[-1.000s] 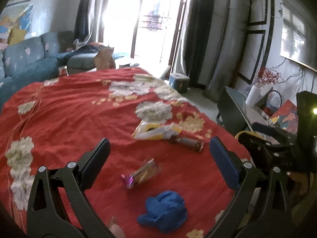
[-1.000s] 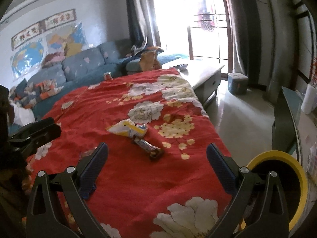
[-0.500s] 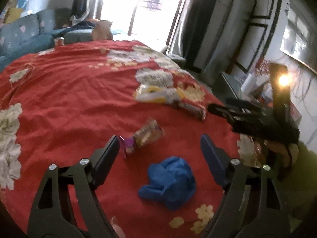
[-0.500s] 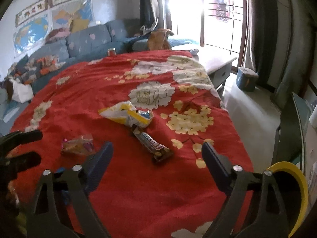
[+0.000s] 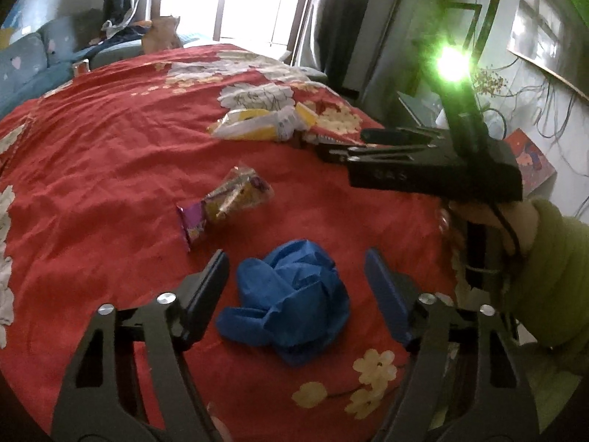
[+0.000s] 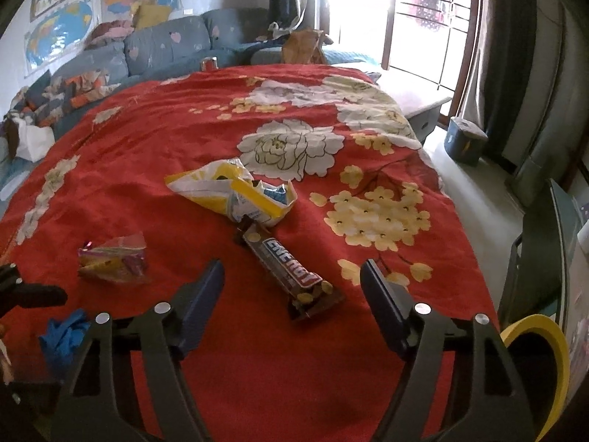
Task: Collect trash
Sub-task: 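Grasp the blue glove with the left tool while the right tool grasps the chocolate bar, then carry the blue glove and chocolate bar over the yellow-rimmed bin with both tools, then open both tools over the bin to drop the glove and bar, then move both tools back toward the last two wrappers on the bedspread, then grasp the clear candy wrapper with the left tool while the right tool grasps the yellow-white bag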
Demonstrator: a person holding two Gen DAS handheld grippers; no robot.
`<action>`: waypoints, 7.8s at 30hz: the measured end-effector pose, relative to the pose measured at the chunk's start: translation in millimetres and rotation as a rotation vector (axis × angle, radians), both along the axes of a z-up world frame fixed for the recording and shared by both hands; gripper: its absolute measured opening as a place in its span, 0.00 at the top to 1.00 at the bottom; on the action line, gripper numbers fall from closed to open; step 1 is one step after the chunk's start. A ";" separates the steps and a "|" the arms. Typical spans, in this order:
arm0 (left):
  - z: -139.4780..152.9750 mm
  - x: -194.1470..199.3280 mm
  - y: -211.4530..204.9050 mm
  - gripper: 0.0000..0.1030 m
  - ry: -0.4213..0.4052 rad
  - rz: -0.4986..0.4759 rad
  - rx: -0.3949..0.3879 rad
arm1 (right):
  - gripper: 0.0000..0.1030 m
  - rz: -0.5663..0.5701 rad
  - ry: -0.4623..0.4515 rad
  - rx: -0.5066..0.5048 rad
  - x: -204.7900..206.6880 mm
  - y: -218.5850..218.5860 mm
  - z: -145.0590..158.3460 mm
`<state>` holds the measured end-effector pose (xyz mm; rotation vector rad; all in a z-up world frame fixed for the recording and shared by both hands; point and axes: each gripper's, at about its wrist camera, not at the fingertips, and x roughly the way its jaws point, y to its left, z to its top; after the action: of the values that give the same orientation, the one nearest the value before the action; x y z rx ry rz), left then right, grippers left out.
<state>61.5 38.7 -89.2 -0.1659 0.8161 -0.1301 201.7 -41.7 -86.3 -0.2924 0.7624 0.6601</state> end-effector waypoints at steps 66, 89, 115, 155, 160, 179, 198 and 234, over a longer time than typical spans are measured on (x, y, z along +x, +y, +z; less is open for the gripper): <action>54.0 48.4 -70.6 0.86 -0.129 -0.123 0.002 | 0.84 -0.214 0.030 0.319 -34.4 -132.9 47.0; 68.9 84.4 -155.5 0.86 -0.163 -0.267 0.000 | 0.84 -0.454 0.001 0.367 -20.1 -243.0 47.3; 31.7 121.0 -262.2 0.86 -0.082 -0.443 0.006 | 0.84 -0.671 0.082 0.415 -5.0 -354.7 18.5; 27.8 136.8 -250.1 0.11 -0.101 -0.386 -0.018 | 0.30 -0.685 0.020 0.439 -11.1 -352.5 36.4; 41.8 129.1 -230.7 0.11 -0.146 -0.339 -0.001 | 0.25 -0.653 -0.015 0.438 -15.7 -335.5 47.4; 73.8 94.5 -143.8 0.11 -0.251 -0.143 0.012 | 0.15 -0.489 -0.092 0.426 -37.2 -255.5 80.2; 77.3 55.2 -49.7 0.11 -0.263 0.028 0.082 | 0.14 -0.302 -0.082 0.374 -43.0 -161.6 87.8; -9.3 51.7 54.2 0.29 0.021 0.037 0.048 | 0.14 -0.081 0.154 0.186 38.8 21.1 12.9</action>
<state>113.2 92.9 -98.5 -0.1374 0.8356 -0.0746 240.5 -20.6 -73.4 -0.0408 0.8486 0.6773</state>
